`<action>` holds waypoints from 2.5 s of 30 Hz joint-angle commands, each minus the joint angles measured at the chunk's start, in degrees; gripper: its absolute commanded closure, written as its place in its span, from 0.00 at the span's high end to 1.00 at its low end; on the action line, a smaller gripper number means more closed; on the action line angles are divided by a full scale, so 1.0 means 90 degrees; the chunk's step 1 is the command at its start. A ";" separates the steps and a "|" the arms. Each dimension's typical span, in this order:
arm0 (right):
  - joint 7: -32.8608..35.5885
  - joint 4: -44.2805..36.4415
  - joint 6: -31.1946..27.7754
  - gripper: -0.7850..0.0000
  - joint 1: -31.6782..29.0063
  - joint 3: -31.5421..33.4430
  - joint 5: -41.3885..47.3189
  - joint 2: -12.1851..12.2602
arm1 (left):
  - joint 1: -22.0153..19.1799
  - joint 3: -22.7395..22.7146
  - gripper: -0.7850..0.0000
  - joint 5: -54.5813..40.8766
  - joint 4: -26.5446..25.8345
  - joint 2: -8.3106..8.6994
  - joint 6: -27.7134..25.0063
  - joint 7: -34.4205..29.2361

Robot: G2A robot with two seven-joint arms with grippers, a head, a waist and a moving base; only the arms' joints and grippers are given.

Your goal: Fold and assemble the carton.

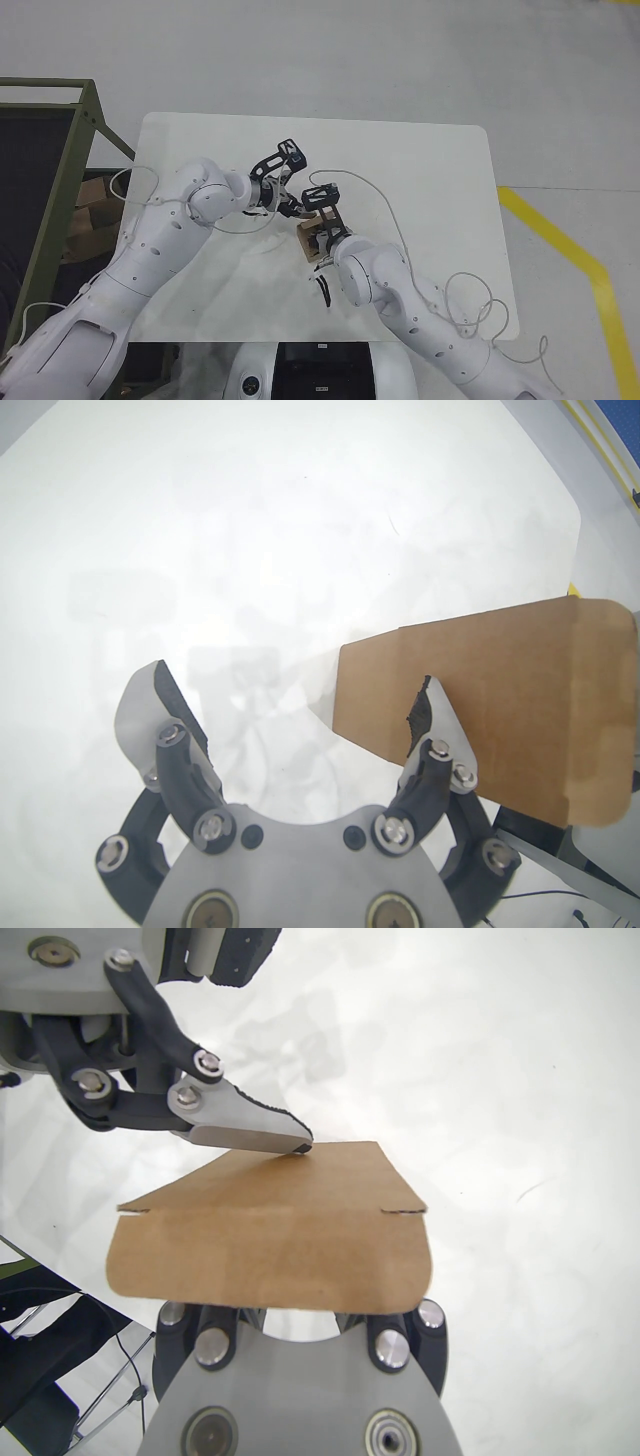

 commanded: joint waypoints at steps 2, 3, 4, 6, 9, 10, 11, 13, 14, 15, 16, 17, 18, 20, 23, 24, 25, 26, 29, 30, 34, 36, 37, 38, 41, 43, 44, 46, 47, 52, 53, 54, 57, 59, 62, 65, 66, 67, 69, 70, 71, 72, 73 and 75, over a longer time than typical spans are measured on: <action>0.0003 -0.0006 -0.0040 0.20 -0.0060 0.0070 -0.0023 -0.0005 | 0.0032 -0.0002 1.00 0.0038 -0.0028 0.0005 -0.0073 0.0020; 0.0001 -0.0012 -0.0049 0.20 -0.0078 0.0088 -0.0035 -0.0007 | 0.0039 -0.0010 1.00 0.0047 -0.0036 0.0007 -0.0081 0.0028; -0.0002 -0.0019 -0.0058 0.20 -0.0096 0.0109 -0.0045 -0.0009 | 0.0050 -0.0023 1.00 0.0059 -0.0045 0.0010 -0.0083 0.0048; -0.0018 -0.0051 -0.0060 0.20 -0.0141 0.0166 -0.0059 -0.0010 | 0.0076 -0.0074 1.00 0.0072 -0.0050 0.0019 -0.0053 0.0103; -0.0048 -0.0136 -0.0090 0.19 -0.0234 0.0259 -0.0085 -0.0005 | 0.0122 -0.0169 1.00 0.0068 -0.0061 0.0041 -0.0045 0.0159; -0.0054 -0.0144 -0.0102 0.19 -0.0263 0.0292 -0.0100 -0.0002 | 0.0136 -0.0199 1.00 0.0066 -0.0071 0.0048 -0.0050 0.0165; -0.0054 -0.0149 -0.0117 0.20 -0.0288 0.0323 -0.0101 0.0000 | 0.0149 -0.0226 1.00 0.0066 -0.0081 0.0056 -0.0057 0.0170; -0.0056 -0.0141 -0.0154 0.20 -0.0325 0.0367 -0.0101 -0.0002 | 0.0178 -0.0268 1.00 0.0059 -0.0109 0.0068 -0.0064 0.0162; -0.0058 -0.0143 -0.0173 0.20 -0.0337 0.0381 -0.0093 -0.0005 | 0.0192 -0.0284 1.00 0.0070 -0.0132 0.0074 -0.0077 0.0152; -0.0053 -0.0134 -0.0197 0.20 -0.0345 0.0390 -0.0088 -0.0009 | 0.0207 -0.0310 1.00 0.0081 -0.0140 0.0083 -0.0081 0.0140; -0.0056 -0.0130 -0.0214 0.20 -0.0350 0.0400 -0.0084 -0.0014 | 0.0224 -0.0353 1.00 0.0085 -0.0150 0.0096 -0.0103 0.0134; -0.0059 -0.0121 -0.0227 0.20 -0.0356 0.0409 -0.0069 -0.0020 | 0.0252 -0.0413 1.00 0.0069 -0.0165 0.0114 -0.0155 0.0148; -0.0055 -0.0104 -0.0246 0.20 -0.0359 0.0415 -0.0063 -0.0025 | 0.0298 -0.0476 1.00 0.0027 -0.0194 0.0136 -0.0296 0.0163; -0.0059 -0.0074 -0.0265 0.20 -0.0359 0.0430 -0.0048 -0.0038 | 0.0389 -0.0661 1.00 0.0088 -0.0231 0.0205 -0.0565 0.0123; -0.0062 -0.0039 -0.0308 0.20 -0.0355 0.0448 -0.0028 -0.0057 | 0.0637 -0.0971 1.00 0.0176 -0.0423 0.0333 -0.1156 0.0089; -0.0065 -0.0027 -0.0317 0.20 -0.0351 0.0454 -0.0028 -0.0063 | 0.0737 -0.1067 1.00 0.0222 -0.0516 0.0378 -0.1359 0.0046; -0.0067 -0.0015 -0.0325 0.20 -0.0346 0.0460 -0.0028 -0.0069 | 0.0843 -0.1153 1.00 0.0249 -0.0610 0.0422 -0.1554 -0.0009; -0.0073 -0.0007 -0.0339 0.20 -0.0340 0.0465 -0.0018 -0.0076 | 0.0940 -0.1250 1.00 0.0287 -0.0688 0.0463 -0.1665 -0.0057; -0.0071 0.0024 -0.0377 0.20 -0.0315 0.0478 -0.0002 -0.0097 | 0.1221 -0.1443 1.00 0.0259 -0.0937 0.0551 -0.1876 -0.0093; -0.0066 0.0034 -0.0383 0.20 -0.0306 0.0481 -0.0002 -0.0105 | 0.1294 -0.1476 1.00 0.0258 -0.1001 0.0572 -0.1907 -0.0115; -0.0057 0.0061 -0.0403 0.20 -0.0278 0.0494 0.0007 -0.0133 | 0.1414 -0.1424 1.00 0.0386 -0.1187 0.0584 -0.1639 -0.0084; -0.0050 0.0073 -0.0410 0.20 -0.0271 0.0500 0.0002 -0.0145 | 0.1386 -0.1321 1.00 0.0334 -0.1170 0.0559 -0.1574 0.0053; -0.0047 0.0078 -0.0413 0.20 -0.0271 0.0504 -0.0002 -0.0151 | 0.1354 -0.1259 1.00 0.0395 -0.1164 0.0544 -0.1467 0.0083; -0.0044 0.0082 -0.0415 0.20 -0.0271 0.0510 -0.0007 -0.0155 | 0.1323 -0.1186 1.00 0.0462 -0.1167 0.0525 -0.1356 0.0127; -0.0055 0.0071 -0.0447 0.20 -0.0317 0.0583 0.0029 -0.0158 | 0.1219 -0.1047 1.00 0.0494 -0.1054 0.0481 -0.1181 0.0288; -0.0061 0.0053 -0.0477 0.20 -0.0355 0.0619 0.0039 -0.0158 | 0.1152 -0.0974 1.00 0.0499 -0.0974 0.0456 -0.1099 0.0368; -0.0061 0.0043 -0.0487 0.20 -0.0375 0.0630 0.0037 -0.0158 | 0.1120 -0.0943 1.00 0.0505 -0.0939 0.0446 -0.1071 0.0403; -0.0059 0.0037 -0.0510 0.21 -0.0394 0.0643 0.0031 -0.0163 | 0.1066 -0.0879 1.00 0.0511 -0.0870 0.0424 -0.1008 0.0465; -0.0057 0.0041 -0.0516 0.21 -0.0405 0.0648 0.0036 -0.0166 | 0.1043 -0.0852 1.00 0.0501 -0.0838 0.0415 -0.1003 0.0499; -0.0051 0.0073 -0.0554 0.22 -0.0415 0.0637 0.0041 -0.0192 | 0.0959 -0.0761 1.00 0.0541 -0.0717 0.0380 -0.0856 0.0633; -0.0047 0.0083 -0.0561 0.22 -0.0408 0.0634 0.0041 -0.0198 | 0.0950 -0.0755 1.00 0.0538 -0.0695 0.0374 -0.0832 0.0675; -0.0046 0.0089 -0.0574 0.22 -0.0403 0.0628 0.0046 -0.0204 | 0.0935 -0.0755 1.00 0.0547 -0.0673 0.0371 -0.0800 0.0699; -0.0056 0.0106 -0.0643 0.24 -0.0389 0.0612 0.0062 -0.0221 | 0.0900 -0.0754 1.00 0.0551 -0.0621 0.0361 -0.0728 0.0745; -0.0065 0.0116 -0.0680 0.24 -0.0380 0.0608 0.0064 -0.0231 | 0.0879 -0.0753 1.00 0.0543 -0.0594 0.0353 -0.0657 0.0775; -0.0107 0.0121 -0.0692 0.24 -0.0386 0.0612 0.0054 -0.0245 | 0.0837 -0.0743 1.00 0.0577 -0.0566 0.0339 -0.0523 0.0812; -0.0141 0.0120 -0.0670 0.24 -0.0400 0.0613 0.0008 -0.0257 | 0.0789 -0.0716 1.00 0.0638 -0.0540 0.0321 -0.0388 0.0839; -0.0147 0.0118 -0.0660 0.24 -0.0403 0.0611 -0.0014 -0.0261 | 0.0770 -0.0704 1.00 0.0658 -0.0536 0.0315 -0.0367 0.0852; -0.0148 0.0118 -0.0643 0.24 -0.0408 0.0611 -0.0029 -0.0266 | 0.0749 -0.0698 1.00 0.0689 -0.0527 0.0308 -0.0326 0.0875; -0.0153 0.0126 -0.0620 0.24 -0.0412 0.0614 -0.0048 -0.0276 | 0.0720 -0.0665 1.00 0.0746 -0.0525 0.0293 -0.0261 0.0904; -0.0158 0.0134 -0.0607 0.23 -0.0414 0.0618 -0.0056 -0.0281 | 0.0700 -0.0650 1.00 0.0780 -0.0519 0.0286 -0.0234 0.0913; -0.0164 0.0137 -0.0593 0.23 -0.0417 0.0622 -0.0054 -0.0287 | 0.0680 -0.0635 1.00 0.0819 -0.0506 0.0278 -0.0196 0.0922; -0.0172 0.0142 -0.0579 0.23 -0.0420 0.0625 -0.0067 -0.0291 | 0.0663 -0.0616 1.00 0.0845 -0.0498 0.0269 -0.0170 0.0945; -0.0185 0.0140 -0.0563 0.22 -0.0425 0.0633 -0.0069 -0.0296 | 0.0645 -0.0598 1.00 0.0864 -0.0484 0.0261 -0.0152 0.0958; -0.0211 0.0131 -0.0531 0.21 -0.0438 0.0651 -0.0086 -0.0304 | 0.0602 -0.0575 1.00 0.0876 -0.0456 0.0244 -0.0109 0.0990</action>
